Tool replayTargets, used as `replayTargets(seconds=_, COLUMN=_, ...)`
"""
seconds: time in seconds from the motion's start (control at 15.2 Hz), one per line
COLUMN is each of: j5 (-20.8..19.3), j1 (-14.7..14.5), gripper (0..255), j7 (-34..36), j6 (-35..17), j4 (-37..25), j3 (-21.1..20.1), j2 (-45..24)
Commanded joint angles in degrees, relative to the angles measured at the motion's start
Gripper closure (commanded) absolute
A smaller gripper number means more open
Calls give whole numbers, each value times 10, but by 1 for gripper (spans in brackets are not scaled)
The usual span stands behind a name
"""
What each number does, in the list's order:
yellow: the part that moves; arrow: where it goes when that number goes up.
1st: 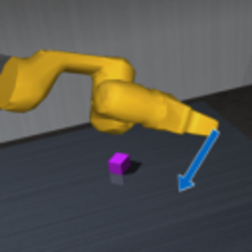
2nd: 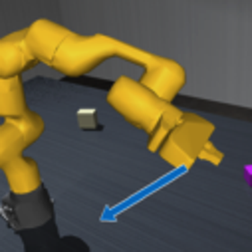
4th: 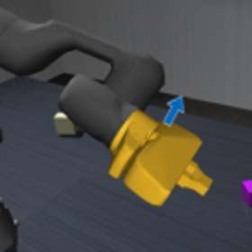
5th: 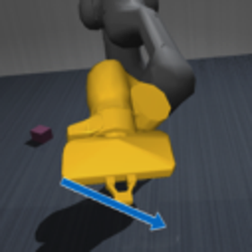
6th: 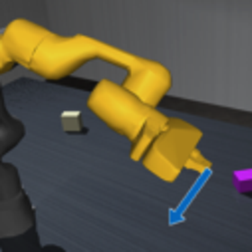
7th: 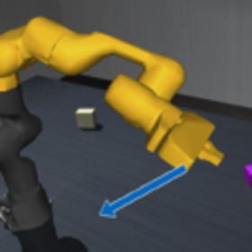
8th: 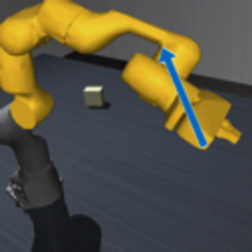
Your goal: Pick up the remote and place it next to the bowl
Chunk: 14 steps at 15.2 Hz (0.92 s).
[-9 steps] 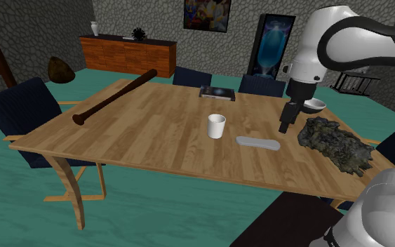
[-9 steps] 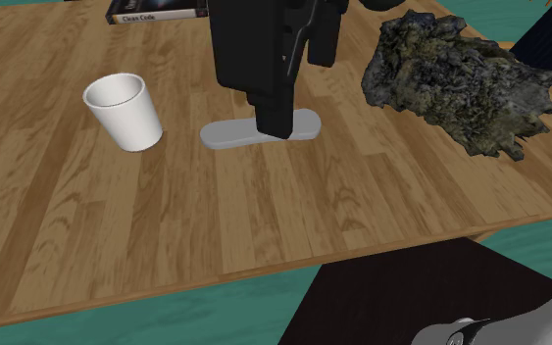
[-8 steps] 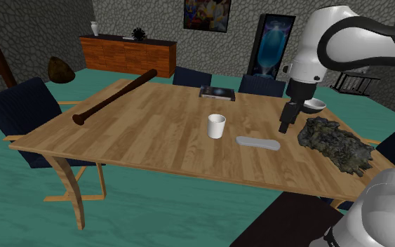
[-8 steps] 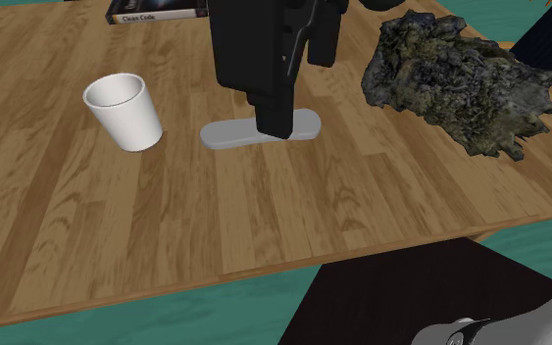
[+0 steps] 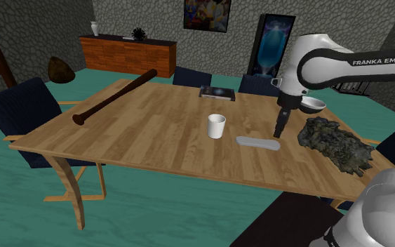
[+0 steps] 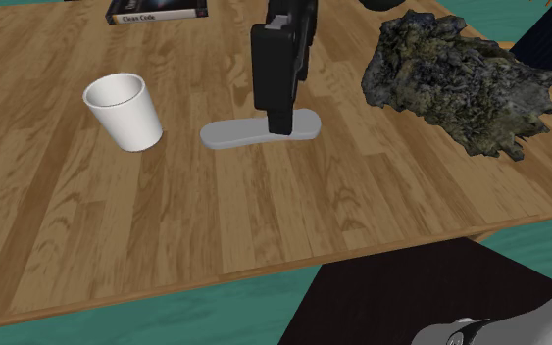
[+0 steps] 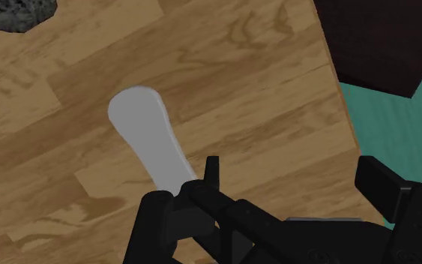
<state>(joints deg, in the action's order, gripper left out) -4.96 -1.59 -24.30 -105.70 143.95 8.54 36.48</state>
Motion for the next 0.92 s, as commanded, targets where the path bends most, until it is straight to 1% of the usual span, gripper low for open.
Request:
replayTargets(seconds=0.0, j5=-14, j1=-1, gripper=0, j7=-46, j6=-40, j4=8, j3=22, j2=-27)
replayTargets(seconds=0.2, j5=-28, j1=-7, gripper=0, j7=-110, j6=-98, j4=5, j3=52, j2=-80)
replayTargets(seconds=0.4, j5=-33, j1=-14, gripper=0, j7=-175, j6=-154, j4=-6, j3=81, j2=-141)
replayTargets(seconds=0.53, j5=-30, j1=-21, gripper=0, j7=-220, j6=-189, j4=-19, j3=99, j2=-185)
replayTargets(seconds=0.73, j5=-15, j1=-31, gripper=0, j7=-291, j6=-239, j4=-45, j3=121, j2=-255)
replayTargets(seconds=0.86, j5=-11, j1=-31, gripper=0, j7=-300, j6=-253, j4=-45, j3=124, j2=-268)
